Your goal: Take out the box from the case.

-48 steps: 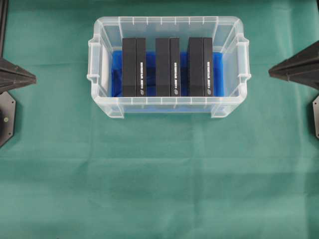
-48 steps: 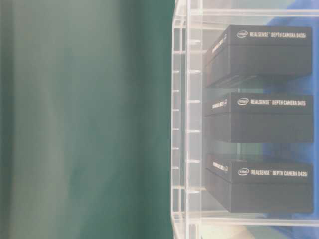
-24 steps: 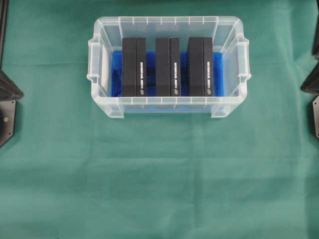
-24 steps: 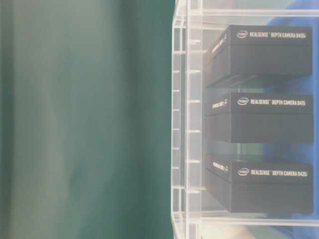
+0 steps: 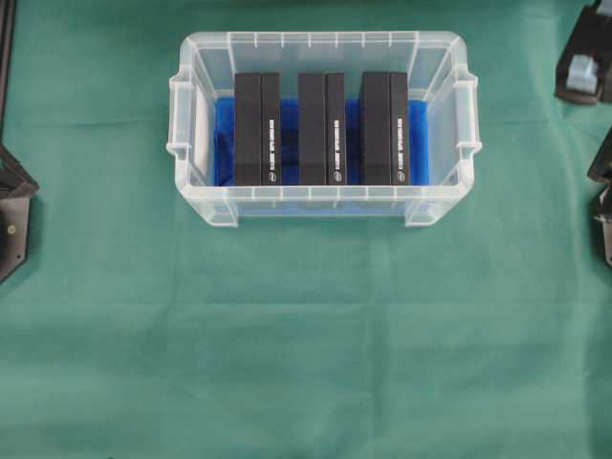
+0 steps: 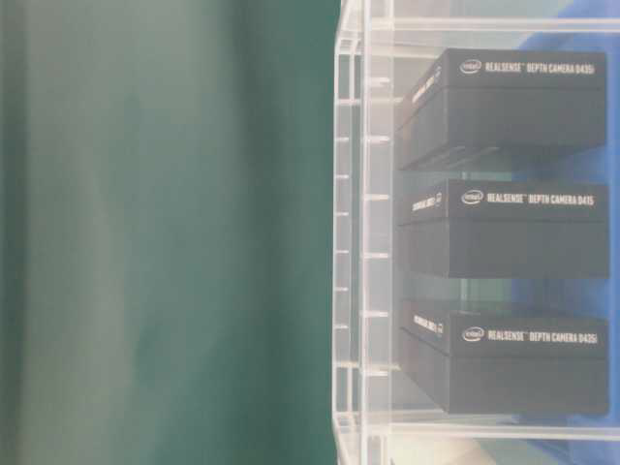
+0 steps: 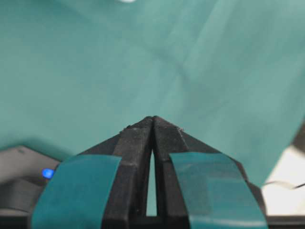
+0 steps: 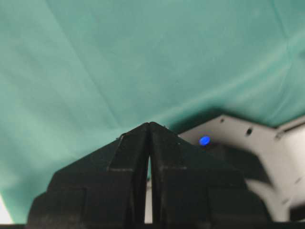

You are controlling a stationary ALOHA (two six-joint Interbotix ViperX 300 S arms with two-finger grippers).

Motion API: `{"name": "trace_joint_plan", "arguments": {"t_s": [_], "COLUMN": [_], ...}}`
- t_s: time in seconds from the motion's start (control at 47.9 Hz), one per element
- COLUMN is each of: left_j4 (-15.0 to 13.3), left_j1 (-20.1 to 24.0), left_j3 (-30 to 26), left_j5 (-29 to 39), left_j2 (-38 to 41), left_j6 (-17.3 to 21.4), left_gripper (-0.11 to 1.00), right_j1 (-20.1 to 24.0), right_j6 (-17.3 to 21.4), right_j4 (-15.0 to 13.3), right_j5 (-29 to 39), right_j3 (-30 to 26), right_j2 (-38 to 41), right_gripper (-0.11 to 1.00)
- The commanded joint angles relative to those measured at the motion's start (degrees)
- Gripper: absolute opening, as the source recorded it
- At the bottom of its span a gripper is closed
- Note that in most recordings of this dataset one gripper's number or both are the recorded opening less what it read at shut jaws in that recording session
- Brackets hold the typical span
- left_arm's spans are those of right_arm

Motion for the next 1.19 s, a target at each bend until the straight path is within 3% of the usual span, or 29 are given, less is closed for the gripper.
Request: {"name": "trace_joint_plan", "arguments": {"t_s": [0.0, 0.042, 0.209, 0.293, 0.376, 0.69, 0.919, 1.066, 1.17], "left_j4": [0.0, 0.0, 0.1, 0.1, 0.1, 0.3, 0.4, 0.5, 0.4], "left_j1": [-0.3, -0.3, -0.3, -0.2, -0.1, 1.3, 10.3, 17.1, 20.9], "left_j3": [-2.1, -2.3, -2.8, -3.4, -3.5, -3.6, -3.9, -4.1, -4.5], "left_j5": [0.3, 0.8, 4.9, 7.1, 7.6, 7.6, 8.0, 8.1, 8.0], "left_j2": [0.3, 0.4, 1.8, 2.6, 2.7, 3.1, 4.1, 4.9, 5.7], "left_j6": [-5.4, -9.2, -24.1, -29.6, -32.3, -33.1, -30.1, -24.0, -23.1], "left_gripper": [0.02, 0.02, 0.02, 0.02, 0.02, 0.02, 0.02, 0.02, 0.02], "right_j1": [-0.6, -1.3, -1.9, -1.9, -1.9, -2.3, -6.9, -12.1, -15.3], "right_j6": [6.3, 11.8, 26.6, 33.7, 37.4, 38.3, 37.1, 33.3, 30.6], "right_j4": [-0.1, -0.2, -0.7, -0.7, -1.1, -3.1, -6.3, -7.0, -7.2], "right_j5": [0.9, 0.9, 1.1, 1.5, 1.8, 2.3, 2.0, 1.5, 0.4], "right_j3": [-1.8, -1.8, -1.8, -1.9, -1.8, -1.9, -1.9, -1.9, -1.9], "right_j2": [0.0, 0.0, -0.1, -0.1, -0.1, 0.2, 0.2, 0.2, 0.3], "right_gripper": [0.0, 0.0, 0.0, 0.0, 0.0, 0.0, 0.0, 0.0, 0.0]}}
